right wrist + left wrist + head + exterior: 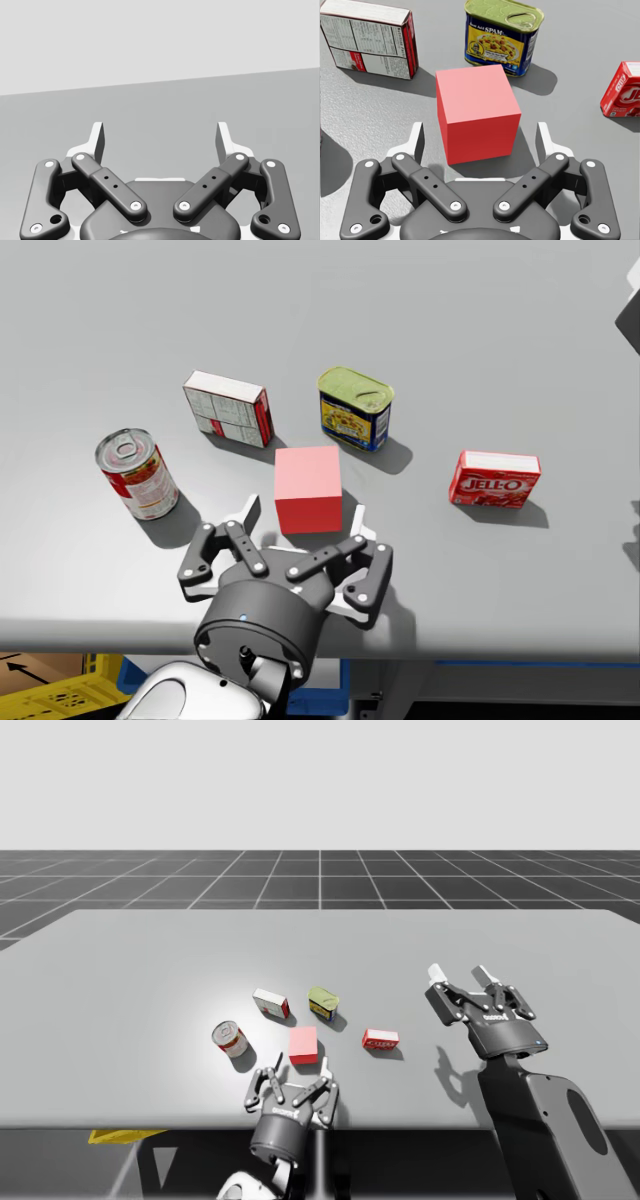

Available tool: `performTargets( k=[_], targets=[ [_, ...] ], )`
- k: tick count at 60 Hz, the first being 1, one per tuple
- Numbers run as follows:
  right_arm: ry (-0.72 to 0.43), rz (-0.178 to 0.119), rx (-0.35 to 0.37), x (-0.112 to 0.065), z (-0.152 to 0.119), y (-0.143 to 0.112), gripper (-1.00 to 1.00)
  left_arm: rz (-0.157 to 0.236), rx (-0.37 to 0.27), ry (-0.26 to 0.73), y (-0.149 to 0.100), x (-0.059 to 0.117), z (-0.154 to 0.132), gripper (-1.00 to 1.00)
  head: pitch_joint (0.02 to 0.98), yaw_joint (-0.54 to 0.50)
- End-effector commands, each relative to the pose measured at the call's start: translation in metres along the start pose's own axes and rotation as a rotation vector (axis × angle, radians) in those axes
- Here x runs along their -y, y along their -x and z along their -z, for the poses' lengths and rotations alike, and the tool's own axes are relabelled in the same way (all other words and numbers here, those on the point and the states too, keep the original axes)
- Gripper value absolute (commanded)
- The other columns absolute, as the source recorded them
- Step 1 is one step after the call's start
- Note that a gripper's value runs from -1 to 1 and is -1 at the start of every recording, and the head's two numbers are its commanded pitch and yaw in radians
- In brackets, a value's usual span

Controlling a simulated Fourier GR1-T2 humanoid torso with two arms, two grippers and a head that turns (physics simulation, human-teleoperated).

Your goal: Find the red cube and pick it up.

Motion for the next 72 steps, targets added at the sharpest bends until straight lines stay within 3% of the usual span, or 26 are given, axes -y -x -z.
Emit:
performTargets(
  k=[1,6,14,17,27,29,30,31,33,34,37,49,72],
  targets=[
    [0.002,-0.002,0.001,0.0,0.0,0.0,-1.0,0.003,-0.004,-0.029,0.001,0.009,0.015,-1.0,0.916,0.05],
    [0.002,-0.003,0.001,0.0,0.0,0.0,-1.0,0.011,0.004,-0.059,-0.001,0.012,0.024,-1.0,0.914,0.05],
    [0.002,-0.001,0.002,0.0,-0.001,0.0,-1.0,-0.011,-0.017,-0.091,-0.002,0.009,0.035,-1.0,0.913,0.05],
    [0.001,0.0,0.002,0.0,-0.001,0.0,-1.0,0.006,0.0,-0.108,-0.002,0.009,0.039,-1.0,0.914,0.06],
    [0.002,0.0,0.004,0.0,-0.001,-0.001,-1.0,-0.016,-0.044,-0.122,-0.001,0.008,0.049,-0.97,0.911,0.06],
    [0.003,0.0,0.003,0.0,-0.001,-0.001,-1.0,-0.026,-0.054,-0.12,0.0,0.008,0.05,-0.71,0.91,0.06],
    [0.002,0.0,0.003,0.0,-0.001,-0.001,-1.0,-0.016,-0.059,-0.121,0.002,0.008,0.051,-0.26,0.911,0.06],
    [0.002,0.0,0.003,0.0,-0.001,-0.001,-1.0,-0.013,-0.06,-0.122,0.002,0.008,0.051,-0.03,0.911,0.06],
    [0.003,0.001,0.003,0.0,-0.001,-0.001,-1.0,-0.017,-0.069,-0.115,0.003,0.008,0.051,0.21,0.91,0.06],
    [0.003,0.001,0.003,0.0,-0.001,-0.001,-1.0,-0.025,-0.088,-0.104,0.005,0.007,0.052,0.82,0.909,0.06],
    [0.003,0.002,0.003,0.0,-0.002,-0.001,-1.0,-0.028,-0.101,-0.096,0.005,0.007,0.052,0.95,0.907,0.06],
    [0.005,0.002,0.004,0.001,-0.002,-0.002,-1.0,-0.028,-0.089,-0.084,0.005,0.008,0.049,1.0,0.847,0.07],
    [0.005,0.003,0.005,0.001,-0.002,-0.002,-1.0,-0.016,-0.082,-0.061,0.007,0.012,0.042,1.0,0.551,0.09]
  ],
)
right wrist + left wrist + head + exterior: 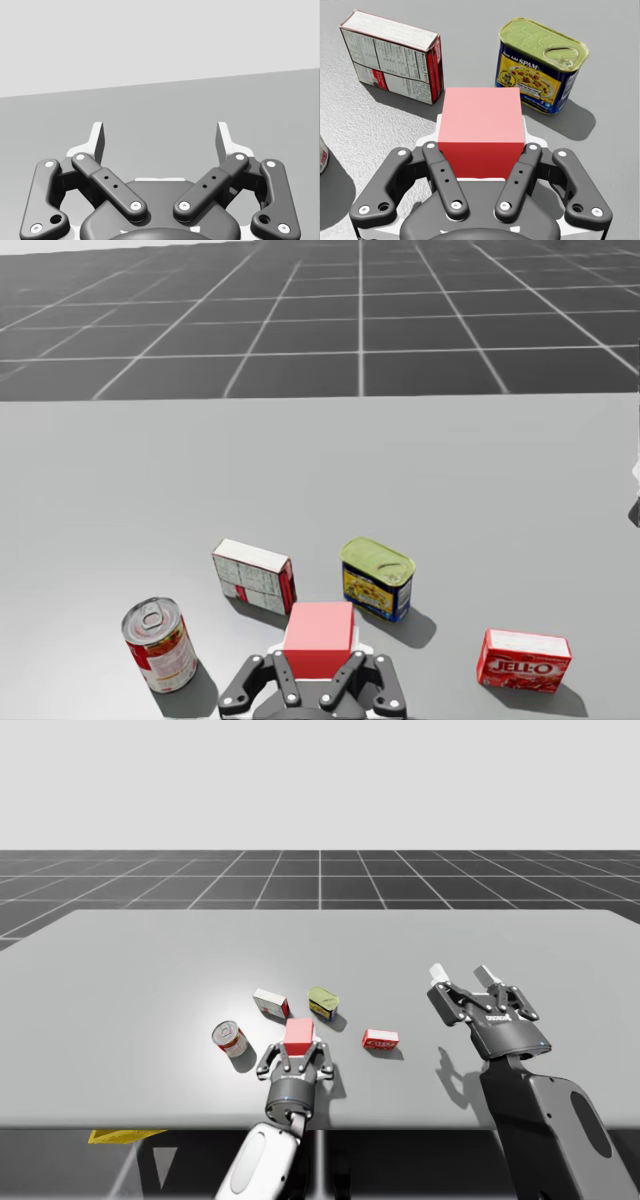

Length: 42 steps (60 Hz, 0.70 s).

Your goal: Find the red cube and pick it up.

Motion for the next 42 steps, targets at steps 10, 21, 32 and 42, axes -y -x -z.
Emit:
performTargets(
  k=[10,21,32,42],
  targets=[
    [0.001,0.001,0.0,0.001,0.0,0.0,-1.0,0.042,-0.057,0.103,0.021,0.003,-0.002,1.0,0.468,0.09],
    [0.0,0.0,-0.003,0.002,-0.001,0.0,-1.0,0.07,-0.013,0.115,0.006,0.003,-0.01,1.0,0.455,0.09],
    [-0.006,-0.004,-0.002,0.002,-0.001,0.0,-1.0,0.161,0.047,0.163,-0.027,0.001,-0.021,1.0,0.447,0.1],
    [-0.02,-0.019,0.003,0.003,-0.001,0.0,-1.0,0.202,0.1,0.175,-0.059,-0.004,-0.022,1.0,0.435,0.1]
  ],
)
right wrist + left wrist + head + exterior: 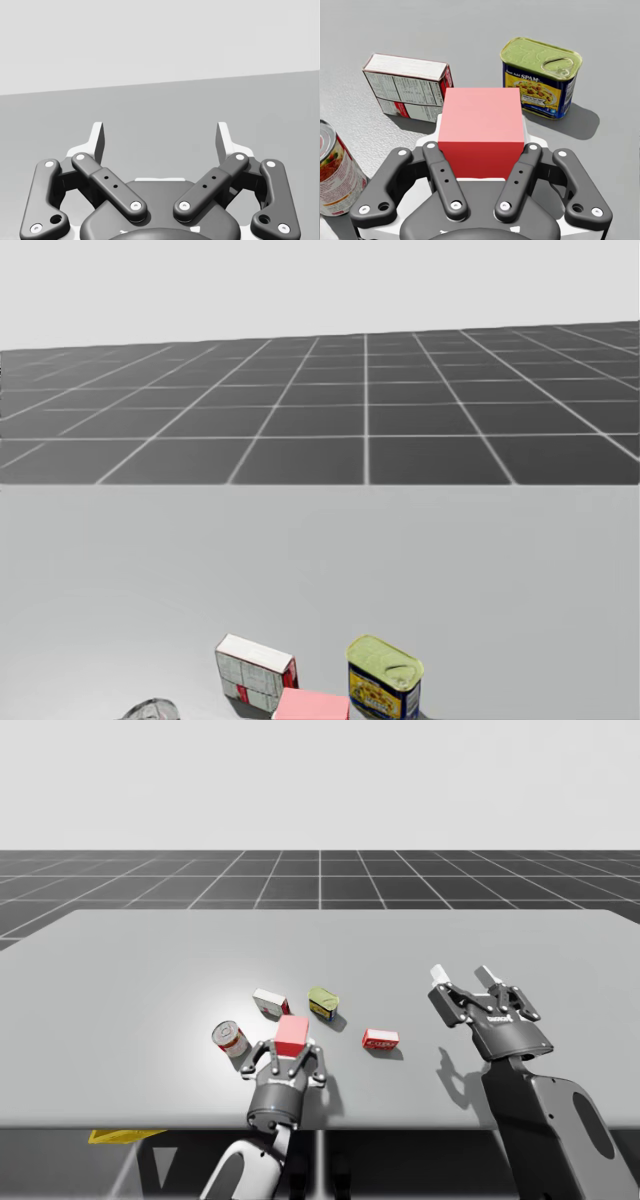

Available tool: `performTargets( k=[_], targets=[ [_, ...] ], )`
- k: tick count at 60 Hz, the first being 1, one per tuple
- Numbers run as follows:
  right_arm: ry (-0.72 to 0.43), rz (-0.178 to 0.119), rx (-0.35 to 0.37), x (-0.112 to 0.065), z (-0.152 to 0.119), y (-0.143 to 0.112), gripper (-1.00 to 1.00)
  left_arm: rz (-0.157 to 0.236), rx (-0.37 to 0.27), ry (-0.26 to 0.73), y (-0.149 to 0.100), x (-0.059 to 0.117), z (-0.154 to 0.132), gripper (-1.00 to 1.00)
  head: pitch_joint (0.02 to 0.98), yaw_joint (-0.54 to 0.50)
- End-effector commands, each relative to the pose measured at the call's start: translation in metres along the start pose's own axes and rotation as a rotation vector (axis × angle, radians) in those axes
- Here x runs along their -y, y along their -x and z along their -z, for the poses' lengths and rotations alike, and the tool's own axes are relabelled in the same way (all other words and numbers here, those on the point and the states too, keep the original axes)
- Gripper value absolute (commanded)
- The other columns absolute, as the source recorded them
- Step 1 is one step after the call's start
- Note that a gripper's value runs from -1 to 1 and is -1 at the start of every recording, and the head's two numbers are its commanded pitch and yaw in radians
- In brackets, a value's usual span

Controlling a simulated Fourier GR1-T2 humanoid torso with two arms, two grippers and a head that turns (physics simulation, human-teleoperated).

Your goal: Find the red cube and pick it up.

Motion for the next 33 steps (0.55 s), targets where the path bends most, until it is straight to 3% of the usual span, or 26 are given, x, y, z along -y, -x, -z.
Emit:
performTargets(
  k=[1,19,33],
  targets=[
    [-0.01,-0.009,0.002,0.001,-0.001,0.0,-1.0,0.062,0.08,0.139,-0.039,0.005,0.0,1.0,0.433,0.1],
    [-0.046,-0.023,0.003,0.002,-0.002,-0.001,-1.0,0.083,0.201,0.111,-0.095,-0.012,0.003,1.0,0.415,0.1],
    [-0.047,-0.03,-0.009,0.002,-0.002,0.001,-1.0,0.065,0.338,0.065,-0.152,-0.028,-0.003,1.0,0.413,0.09]
  ],
)
